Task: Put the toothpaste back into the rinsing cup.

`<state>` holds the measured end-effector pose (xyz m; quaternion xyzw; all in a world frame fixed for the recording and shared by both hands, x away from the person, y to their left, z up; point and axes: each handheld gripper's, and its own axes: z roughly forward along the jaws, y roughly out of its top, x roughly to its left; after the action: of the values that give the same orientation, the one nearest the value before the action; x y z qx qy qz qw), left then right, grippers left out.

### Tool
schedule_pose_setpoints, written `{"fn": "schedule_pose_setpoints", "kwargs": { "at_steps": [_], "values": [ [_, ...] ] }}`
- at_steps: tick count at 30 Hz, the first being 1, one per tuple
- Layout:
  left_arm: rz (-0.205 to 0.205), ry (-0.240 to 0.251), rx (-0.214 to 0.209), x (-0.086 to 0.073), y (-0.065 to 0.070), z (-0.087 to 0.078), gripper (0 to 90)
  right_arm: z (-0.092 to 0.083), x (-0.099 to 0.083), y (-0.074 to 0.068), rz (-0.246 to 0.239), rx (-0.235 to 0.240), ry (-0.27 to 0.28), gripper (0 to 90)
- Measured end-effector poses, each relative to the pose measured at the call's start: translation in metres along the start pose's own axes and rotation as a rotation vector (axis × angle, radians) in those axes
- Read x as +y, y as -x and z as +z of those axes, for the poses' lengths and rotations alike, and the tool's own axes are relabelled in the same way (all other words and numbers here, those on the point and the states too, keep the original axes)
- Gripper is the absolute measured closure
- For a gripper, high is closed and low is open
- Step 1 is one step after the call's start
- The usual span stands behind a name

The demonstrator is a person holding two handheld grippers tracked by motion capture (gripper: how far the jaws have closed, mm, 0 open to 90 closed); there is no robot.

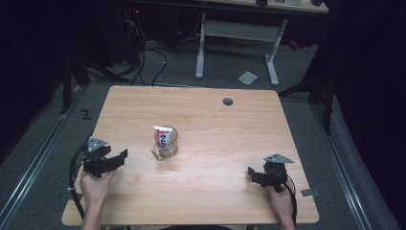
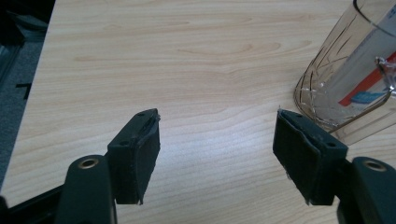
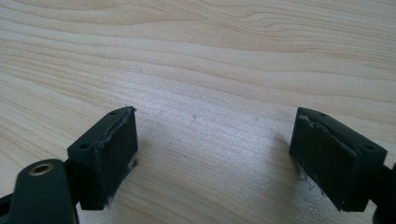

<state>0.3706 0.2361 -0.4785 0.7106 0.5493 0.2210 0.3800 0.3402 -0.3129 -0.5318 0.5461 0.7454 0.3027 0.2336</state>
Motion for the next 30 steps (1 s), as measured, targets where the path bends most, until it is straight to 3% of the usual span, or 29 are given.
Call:
{"fn": "schedule_pose_setpoints", "kwargs": {
  "at_steps": [16,30],
  "values": [
    [-0.025,-0.041,-0.015,-0.013,0.001,0.016,32.9,0.0,0.0,0.0,0.0,0.0,0.0,15.0],
    [0.006,-0.075,0.006,-0.02,0.01,0.034,33.2,0.0,0.0,0.0,-0.003,0.001,0.0,15.0]
  ]
}}
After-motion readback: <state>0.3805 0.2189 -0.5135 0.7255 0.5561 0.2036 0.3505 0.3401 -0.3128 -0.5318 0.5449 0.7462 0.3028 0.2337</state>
